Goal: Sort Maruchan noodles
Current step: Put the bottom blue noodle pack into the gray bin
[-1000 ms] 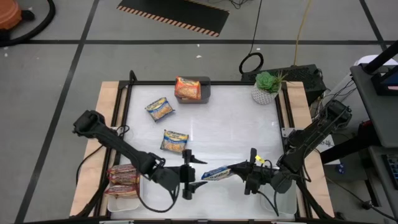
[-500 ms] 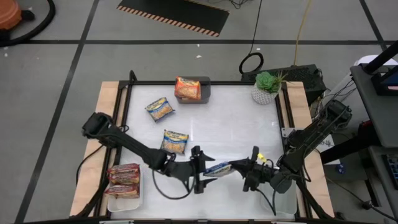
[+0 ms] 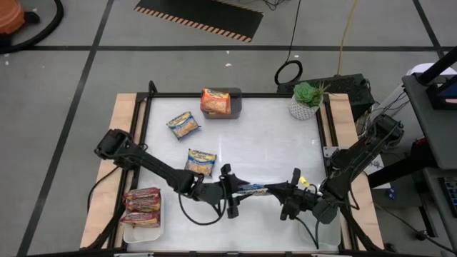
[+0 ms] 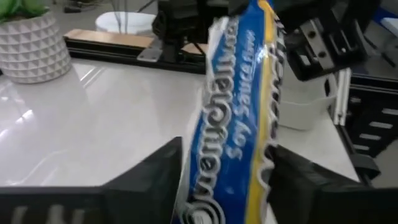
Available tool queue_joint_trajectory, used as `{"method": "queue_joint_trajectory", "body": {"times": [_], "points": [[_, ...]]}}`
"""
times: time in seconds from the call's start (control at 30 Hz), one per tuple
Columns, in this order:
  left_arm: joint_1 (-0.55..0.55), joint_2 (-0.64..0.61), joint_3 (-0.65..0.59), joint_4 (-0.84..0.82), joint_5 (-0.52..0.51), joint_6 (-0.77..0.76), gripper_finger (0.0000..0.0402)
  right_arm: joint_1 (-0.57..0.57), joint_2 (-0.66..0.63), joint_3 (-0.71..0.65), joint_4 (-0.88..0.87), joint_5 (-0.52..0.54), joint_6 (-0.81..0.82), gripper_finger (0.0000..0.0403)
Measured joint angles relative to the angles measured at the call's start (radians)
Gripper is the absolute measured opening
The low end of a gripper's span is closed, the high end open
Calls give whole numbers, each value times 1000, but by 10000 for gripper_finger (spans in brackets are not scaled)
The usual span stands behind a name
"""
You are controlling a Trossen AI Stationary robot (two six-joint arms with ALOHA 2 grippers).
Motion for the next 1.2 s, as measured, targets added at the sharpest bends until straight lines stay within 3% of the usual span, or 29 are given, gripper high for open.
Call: {"method": "queue_joint_trajectory", "body": {"times": [0.13,0.2,0.47,0.7,0.9,1.2], "points": [[-2,0,0,-5,17,20,134,15,-14,0,-6,5,21,0],[-2,0,1,-2,20,38,125,20,-23,0,-9,5,40,0],[-3,-2,0,0,39,53,144,23,-68,0,-95,-12,284,17],[-4,-1,0,-3,44,56,149,23,-156,0,-200,-85,575,67],[-1,-1,0,-22,46,59,150,13,-173,0,-181,-163,850,115],[2,-1,-1,-24,47,59,151,-29,-73,101,-201,-199,869,186]]}}
